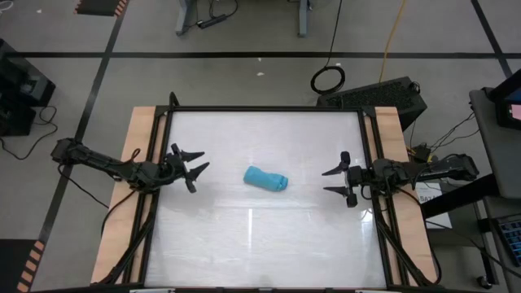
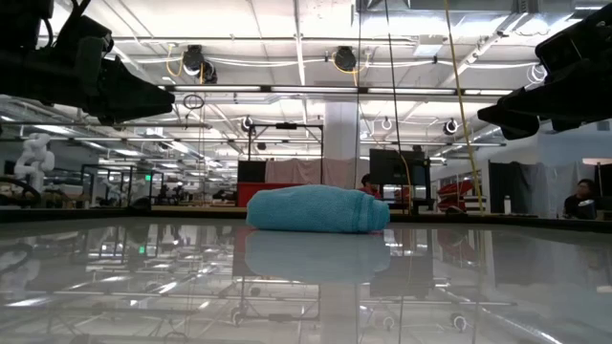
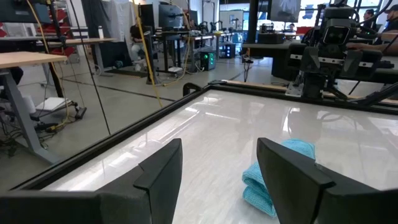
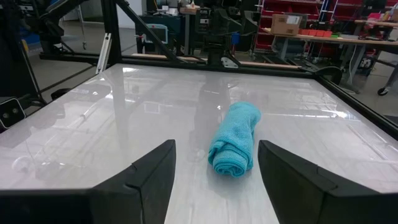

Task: Roll towel into tight, uniform cylinder
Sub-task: Return to Home Position

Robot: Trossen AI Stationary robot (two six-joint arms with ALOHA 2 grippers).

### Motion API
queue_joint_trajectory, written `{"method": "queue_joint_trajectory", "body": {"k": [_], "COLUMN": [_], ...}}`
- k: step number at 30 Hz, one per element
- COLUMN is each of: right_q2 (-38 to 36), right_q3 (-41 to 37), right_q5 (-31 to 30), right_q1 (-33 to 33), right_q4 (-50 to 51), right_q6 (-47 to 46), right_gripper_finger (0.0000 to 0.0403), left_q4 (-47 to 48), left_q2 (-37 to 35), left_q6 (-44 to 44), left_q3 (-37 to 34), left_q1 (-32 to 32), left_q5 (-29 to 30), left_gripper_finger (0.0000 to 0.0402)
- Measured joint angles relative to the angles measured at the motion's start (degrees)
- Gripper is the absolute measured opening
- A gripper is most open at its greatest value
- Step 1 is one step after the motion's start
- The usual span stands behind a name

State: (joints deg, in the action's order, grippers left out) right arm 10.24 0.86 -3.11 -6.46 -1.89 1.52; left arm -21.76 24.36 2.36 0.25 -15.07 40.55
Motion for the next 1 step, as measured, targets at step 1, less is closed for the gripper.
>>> {"method": "queue_joint_trajectory", "body": {"k": [1], "right_q2": [0.0], "right_q3": [0.0], "right_q5": [0.0], "right_q1": [0.0], "right_q4": [0.0], "right_q6": [0.0], "right_gripper_finger": [0.0219], "left_q4": [0.0], "left_q2": [0.0], "left_q6": [0.0], "left_q3": [0.0], "left_q1": [0.0], "left_q5": [0.0], "left_gripper_finger": [0.0212]}}
